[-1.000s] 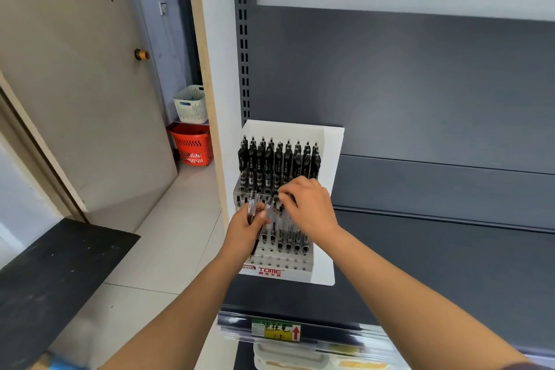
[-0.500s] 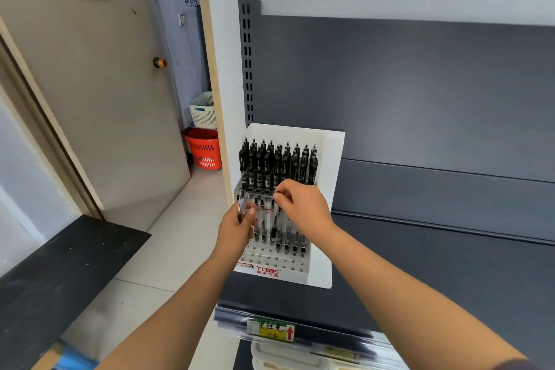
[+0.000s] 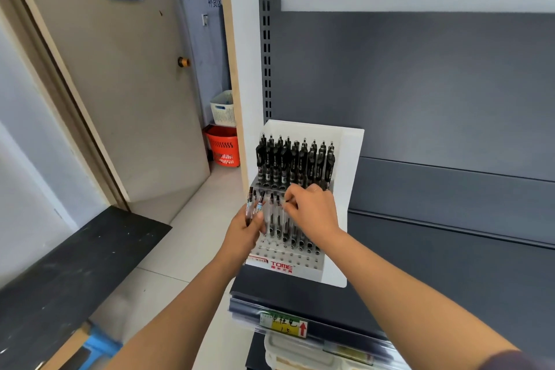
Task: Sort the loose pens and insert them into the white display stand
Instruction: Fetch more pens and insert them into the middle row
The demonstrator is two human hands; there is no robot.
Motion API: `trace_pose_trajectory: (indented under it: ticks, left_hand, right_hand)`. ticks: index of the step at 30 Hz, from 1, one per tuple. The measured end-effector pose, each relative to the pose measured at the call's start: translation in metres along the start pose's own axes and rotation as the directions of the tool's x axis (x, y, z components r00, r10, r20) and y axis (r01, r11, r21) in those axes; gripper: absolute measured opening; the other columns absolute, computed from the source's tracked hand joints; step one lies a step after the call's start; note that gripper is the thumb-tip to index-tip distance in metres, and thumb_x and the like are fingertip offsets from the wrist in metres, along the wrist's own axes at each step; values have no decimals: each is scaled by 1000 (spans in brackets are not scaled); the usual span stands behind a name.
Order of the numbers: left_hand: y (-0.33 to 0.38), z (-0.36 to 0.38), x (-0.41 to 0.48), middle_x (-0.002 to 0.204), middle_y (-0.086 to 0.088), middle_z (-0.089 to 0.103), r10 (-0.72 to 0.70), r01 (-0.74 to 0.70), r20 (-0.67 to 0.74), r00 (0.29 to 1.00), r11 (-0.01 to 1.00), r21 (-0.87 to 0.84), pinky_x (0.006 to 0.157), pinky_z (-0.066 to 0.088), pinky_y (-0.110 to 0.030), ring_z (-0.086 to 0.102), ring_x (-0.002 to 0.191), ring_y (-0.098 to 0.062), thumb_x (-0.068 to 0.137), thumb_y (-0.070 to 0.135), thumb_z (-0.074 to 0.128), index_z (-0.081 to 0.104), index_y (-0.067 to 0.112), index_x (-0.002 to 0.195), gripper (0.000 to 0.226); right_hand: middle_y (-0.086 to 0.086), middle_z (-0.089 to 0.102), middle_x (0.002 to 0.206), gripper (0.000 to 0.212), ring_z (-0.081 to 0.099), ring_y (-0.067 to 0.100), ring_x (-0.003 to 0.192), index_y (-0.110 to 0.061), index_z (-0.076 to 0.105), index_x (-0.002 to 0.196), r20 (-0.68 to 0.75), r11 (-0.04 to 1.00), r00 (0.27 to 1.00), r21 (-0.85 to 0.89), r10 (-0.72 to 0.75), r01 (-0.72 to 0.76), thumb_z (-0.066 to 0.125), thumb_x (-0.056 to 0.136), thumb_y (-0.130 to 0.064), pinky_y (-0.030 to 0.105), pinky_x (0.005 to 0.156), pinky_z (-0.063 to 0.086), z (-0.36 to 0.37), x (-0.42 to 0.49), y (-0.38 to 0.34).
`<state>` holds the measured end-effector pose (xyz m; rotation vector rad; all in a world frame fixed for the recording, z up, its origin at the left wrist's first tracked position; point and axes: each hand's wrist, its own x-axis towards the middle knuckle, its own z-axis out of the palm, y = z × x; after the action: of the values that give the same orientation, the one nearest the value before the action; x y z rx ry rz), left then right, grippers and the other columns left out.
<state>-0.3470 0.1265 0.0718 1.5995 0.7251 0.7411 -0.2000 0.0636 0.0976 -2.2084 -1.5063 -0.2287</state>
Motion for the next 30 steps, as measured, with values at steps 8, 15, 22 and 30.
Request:
trace_pose_trajectory:
  ticks: [8, 15, 22, 30]
  left_hand:
    - [1, -2, 23, 72, -2, 59, -5, 3, 119, 993, 1000, 15, 50, 39, -22, 46, 55, -11, 98, 20, 44, 45, 17, 91, 8]
    - [-5, -2, 38, 65, -2, 49, 12, -15, 191, 982, 1000, 16, 53, 47, -20, 48, 57, -11, 98, 16, 45, 53, 8, 88, 15]
    - [0, -1, 44, 56, 8, 52, 89, -89, 285, 954, 996, -15, 54, 44, -21, 49, 55, -12, 98, 22, 45, 57, 12, 83, 21]
    - [2, -8, 52, 75, 2, 60, 83, -69, 300, 950, 996, -55, 65, 49, -24, 57, 69, -13, 96, 22, 48, 62, 19, 89, 17]
  right_hand:
    - [-8, 56, 98, 23, 44, 19, 97, -27, 72, 100, -32, 997, 999, -71, 25, -27, 54, 93, -39, 29, 78, 33, 7, 5, 3]
    - [-2, 60, 107, 31, 47, 22, 102, -23, 66, 110, -16, 992, 993, 32, 120, -120, 40, 100, -35, 34, 85, 37, -1, 8, -7]
    - [-8, 64, 91, 12, 57, 5, 82, -23, 63, 103, 105, 818, 960, 505, 258, -275, 60, 92, -25, 18, 71, 45, -9, 15, -28]
    - [1, 65, 71, 11, 63, 14, 65, -20, 61, 80, 118, 691, 942, 652, 313, -312, 61, 91, -18, 24, 59, 54, -17, 16, -30]
